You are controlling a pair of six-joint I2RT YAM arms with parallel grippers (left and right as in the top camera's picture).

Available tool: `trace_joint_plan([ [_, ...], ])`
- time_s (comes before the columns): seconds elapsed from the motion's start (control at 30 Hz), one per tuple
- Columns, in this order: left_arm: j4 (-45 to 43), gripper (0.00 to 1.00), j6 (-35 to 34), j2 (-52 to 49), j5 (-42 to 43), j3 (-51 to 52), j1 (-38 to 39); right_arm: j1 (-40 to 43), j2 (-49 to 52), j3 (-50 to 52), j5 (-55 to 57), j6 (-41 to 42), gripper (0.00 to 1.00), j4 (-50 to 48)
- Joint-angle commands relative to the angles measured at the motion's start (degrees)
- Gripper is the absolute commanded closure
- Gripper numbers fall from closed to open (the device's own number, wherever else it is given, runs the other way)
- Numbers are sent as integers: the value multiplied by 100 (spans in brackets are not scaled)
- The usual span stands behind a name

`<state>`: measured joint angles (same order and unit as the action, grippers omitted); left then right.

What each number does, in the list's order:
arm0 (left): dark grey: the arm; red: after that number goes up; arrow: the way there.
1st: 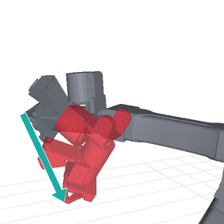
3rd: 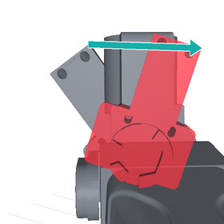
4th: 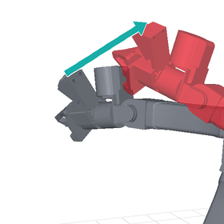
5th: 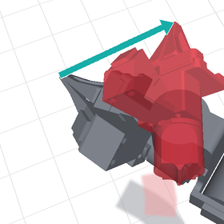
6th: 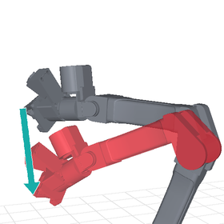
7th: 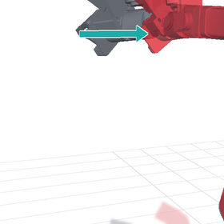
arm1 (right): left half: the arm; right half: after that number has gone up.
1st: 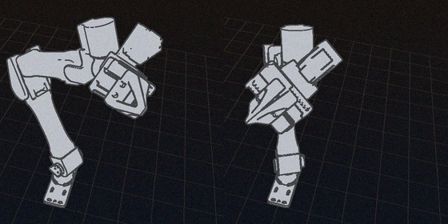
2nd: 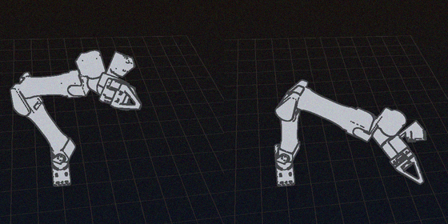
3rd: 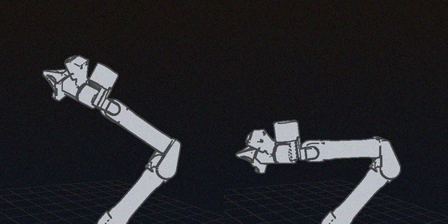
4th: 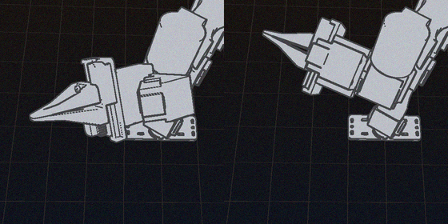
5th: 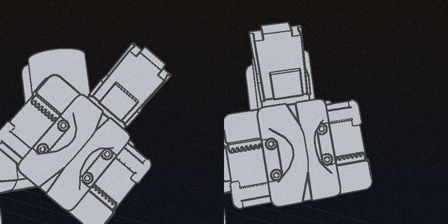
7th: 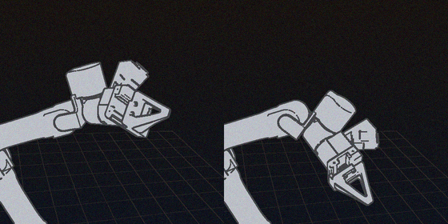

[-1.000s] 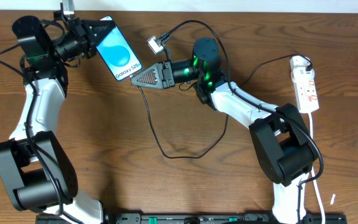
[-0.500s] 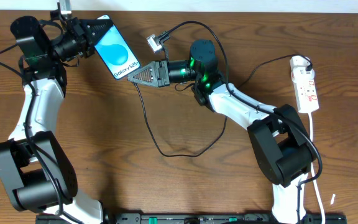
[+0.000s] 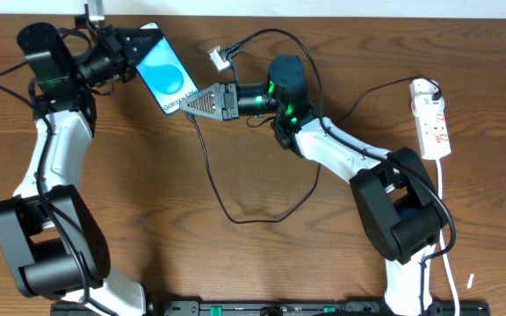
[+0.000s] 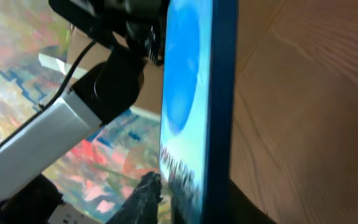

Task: Plug charger to phone and switch on socket
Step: 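Press the USB-C plug fully into the phone port with the right gripper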

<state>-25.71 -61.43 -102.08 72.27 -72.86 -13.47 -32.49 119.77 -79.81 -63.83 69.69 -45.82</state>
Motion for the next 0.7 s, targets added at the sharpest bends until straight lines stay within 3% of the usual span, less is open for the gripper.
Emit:
trace_joint_plan([
  [0.0,-37,93,33,125,308,-96,59,31,63,-74,205,-142,71,-22],
  [0.47,-37,93,35,125,157,-96,52,155,63,-74,-514,-170,43,-26],
  [0.67,-37,92,35,125,9,-96,52,144,63,-74,-966,-310,45,-24],
])
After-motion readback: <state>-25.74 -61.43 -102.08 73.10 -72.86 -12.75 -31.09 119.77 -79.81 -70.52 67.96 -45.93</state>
